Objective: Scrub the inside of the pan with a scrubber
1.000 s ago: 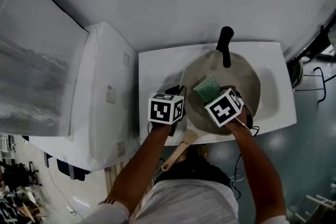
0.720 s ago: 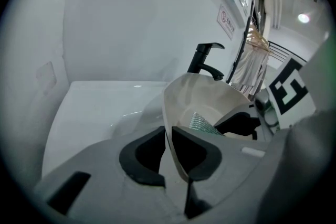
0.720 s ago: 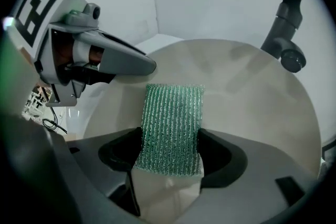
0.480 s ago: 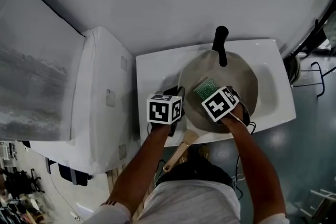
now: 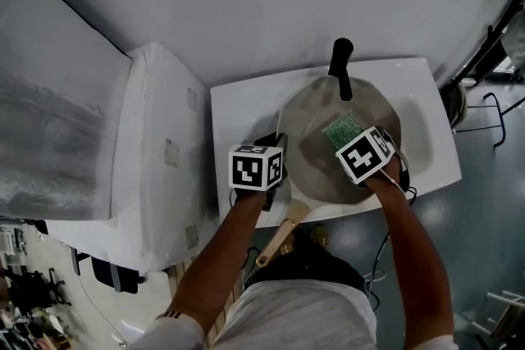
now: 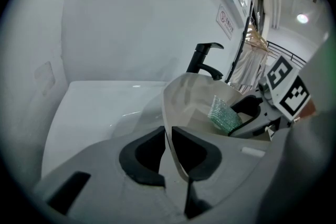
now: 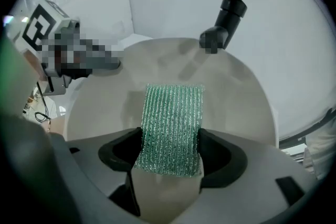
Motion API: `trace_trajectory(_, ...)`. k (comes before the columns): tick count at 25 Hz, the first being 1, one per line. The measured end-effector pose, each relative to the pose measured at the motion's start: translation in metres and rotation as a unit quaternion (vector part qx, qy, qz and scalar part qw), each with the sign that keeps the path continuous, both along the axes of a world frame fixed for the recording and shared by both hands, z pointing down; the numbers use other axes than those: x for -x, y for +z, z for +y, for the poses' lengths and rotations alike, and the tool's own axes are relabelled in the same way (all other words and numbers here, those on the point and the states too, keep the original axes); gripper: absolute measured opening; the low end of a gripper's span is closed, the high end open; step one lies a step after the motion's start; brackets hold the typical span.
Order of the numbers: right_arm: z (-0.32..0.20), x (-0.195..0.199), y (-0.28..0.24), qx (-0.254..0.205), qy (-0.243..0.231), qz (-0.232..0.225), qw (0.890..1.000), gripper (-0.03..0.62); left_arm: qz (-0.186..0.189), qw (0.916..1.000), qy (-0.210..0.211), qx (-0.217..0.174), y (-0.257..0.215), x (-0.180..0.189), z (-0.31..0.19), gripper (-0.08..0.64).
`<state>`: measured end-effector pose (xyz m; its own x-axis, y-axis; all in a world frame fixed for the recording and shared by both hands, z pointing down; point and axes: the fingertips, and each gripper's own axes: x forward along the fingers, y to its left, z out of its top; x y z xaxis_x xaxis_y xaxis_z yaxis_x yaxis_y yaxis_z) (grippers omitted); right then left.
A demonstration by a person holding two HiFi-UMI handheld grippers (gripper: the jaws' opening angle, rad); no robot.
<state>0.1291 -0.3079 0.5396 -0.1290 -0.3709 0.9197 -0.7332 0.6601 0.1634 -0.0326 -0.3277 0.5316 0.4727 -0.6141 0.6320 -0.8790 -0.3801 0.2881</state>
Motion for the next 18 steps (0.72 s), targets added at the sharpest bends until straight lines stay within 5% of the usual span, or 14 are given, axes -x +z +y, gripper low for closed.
trace_trajectory(11, 0.052, 0.073, 0.005, 0.02, -0.077, -0.027, 0.996, 0.339, 0.003, 1.0, -0.003, -0.002, 0.0, 0.002, -0.001, 0.052)
trace_trajectory(18, 0.05, 0.053, 0.021, 0.039, -0.06, -0.002, 0.997, 0.339, 0.005, 1.0, -0.004, -0.005, 0.0, 0.001, -0.001, 0.052)
